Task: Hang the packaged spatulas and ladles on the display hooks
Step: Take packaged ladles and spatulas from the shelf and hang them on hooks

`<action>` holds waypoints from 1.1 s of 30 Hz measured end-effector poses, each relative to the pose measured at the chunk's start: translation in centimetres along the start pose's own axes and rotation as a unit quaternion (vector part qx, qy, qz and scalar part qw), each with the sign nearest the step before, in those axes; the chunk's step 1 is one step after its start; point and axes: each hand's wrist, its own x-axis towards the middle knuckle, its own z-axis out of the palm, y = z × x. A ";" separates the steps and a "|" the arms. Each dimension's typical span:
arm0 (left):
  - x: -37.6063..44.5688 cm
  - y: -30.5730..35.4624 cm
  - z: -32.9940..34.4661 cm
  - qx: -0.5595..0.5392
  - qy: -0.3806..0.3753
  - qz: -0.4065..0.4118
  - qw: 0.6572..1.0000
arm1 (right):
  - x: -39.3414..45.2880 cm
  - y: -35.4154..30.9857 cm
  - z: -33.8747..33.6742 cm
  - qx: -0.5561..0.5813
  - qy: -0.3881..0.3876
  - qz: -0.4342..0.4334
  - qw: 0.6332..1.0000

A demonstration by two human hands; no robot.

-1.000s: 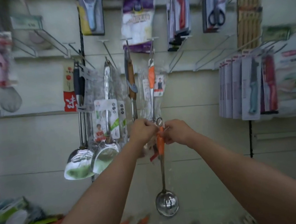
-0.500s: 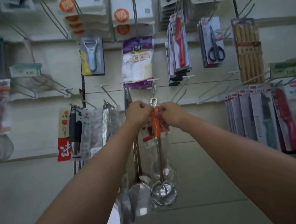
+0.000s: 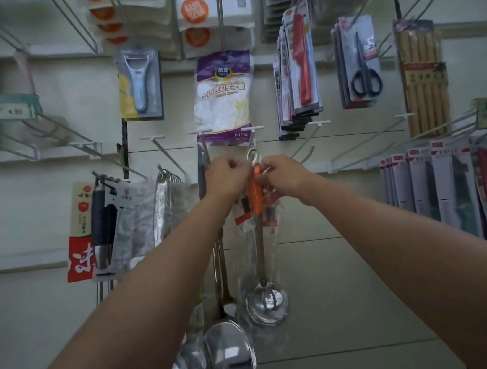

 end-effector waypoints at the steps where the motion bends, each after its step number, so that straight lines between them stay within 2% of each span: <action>1: -0.1 -0.2 0.1 -0.007 0.004 -0.003 1.000 | 0.0 0.2 0.1 0.006 -0.001 0.002 1.000; 7: 0.1 -0.8 0.8 0.075 -0.006 -0.019 0.997 | 1.2 0.6 1.5 -0.035 0.037 0.048 0.998; 11: -0.7 -1.5 1.0 0.191 0.064 -0.013 0.979 | 1.2 0.8 2.1 -0.193 0.075 0.085 0.975; 13: -1.3 -1.9 1.1 0.194 0.043 -0.006 0.980 | 1.0 0.7 2.2 -0.231 0.082 0.086 0.966; 15: -1.9 -2.0 1.0 0.176 0.023 -0.005 0.984 | 0.9 0.7 2.5 -0.228 0.073 0.089 0.967; 21: -3.8 -1.8 1.1 0.213 0.040 0.045 0.975 | -0.8 1.6 2.6 -0.241 0.025 0.064 0.968; 23: -5.0 -1.7 1.3 0.195 0.017 0.059 0.979 | -1.4 2.2 2.6 -0.248 0.025 0.055 0.967; 28: -8.9 -1.7 2.1 0.163 -0.092 0.015 0.982 | -4.8 4.0 2.5 -0.248 0.012 0.060 0.967; 33: -13.5 -3.3 3.2 0.127 -0.136 -0.038 0.982 | -8.7 7.0 3.5 -0.248 -0.020 0.096 0.964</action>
